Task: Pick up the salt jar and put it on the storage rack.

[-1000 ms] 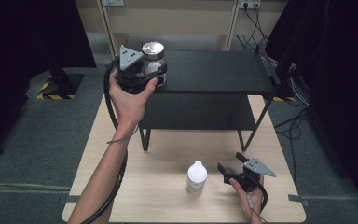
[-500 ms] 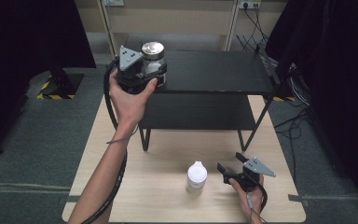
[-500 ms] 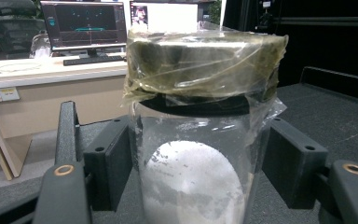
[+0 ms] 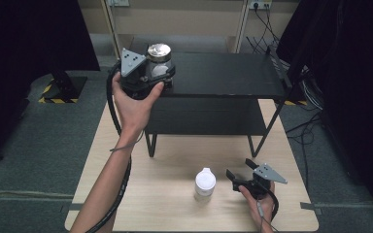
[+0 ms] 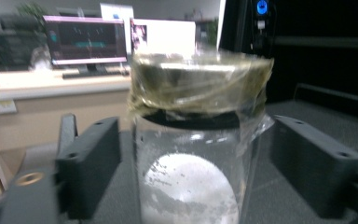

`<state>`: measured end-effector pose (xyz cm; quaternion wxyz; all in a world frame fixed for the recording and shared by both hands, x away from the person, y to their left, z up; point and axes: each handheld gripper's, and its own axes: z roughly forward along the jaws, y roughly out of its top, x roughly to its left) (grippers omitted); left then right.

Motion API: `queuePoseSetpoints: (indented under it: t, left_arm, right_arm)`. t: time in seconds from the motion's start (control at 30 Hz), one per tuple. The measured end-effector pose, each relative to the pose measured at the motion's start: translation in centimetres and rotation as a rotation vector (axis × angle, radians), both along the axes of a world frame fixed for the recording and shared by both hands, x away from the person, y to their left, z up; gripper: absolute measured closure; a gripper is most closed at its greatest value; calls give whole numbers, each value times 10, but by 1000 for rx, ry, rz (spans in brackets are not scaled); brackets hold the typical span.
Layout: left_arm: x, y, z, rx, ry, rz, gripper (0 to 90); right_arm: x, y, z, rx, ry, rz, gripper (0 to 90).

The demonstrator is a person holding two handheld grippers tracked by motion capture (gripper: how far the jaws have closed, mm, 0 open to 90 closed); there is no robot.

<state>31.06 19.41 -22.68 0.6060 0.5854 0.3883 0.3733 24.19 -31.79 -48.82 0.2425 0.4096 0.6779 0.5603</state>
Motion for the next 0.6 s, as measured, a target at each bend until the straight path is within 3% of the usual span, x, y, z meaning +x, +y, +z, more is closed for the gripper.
queuePoseSetpoints:
  t: [0.07,0.23,0.6]
  left_arm:
    - [-4,2,-6,-2,-35,-9,38]
    - [-13,5,-16,21,-102,-20,0]
    - [-24,12,-37,22,-145,-1,0]
  right_arm:
    - [0,0,0,-1,0,1,46]
    - [1,0,0,0,2,2,46]
    - [1,-1,0,2,3,3,46]
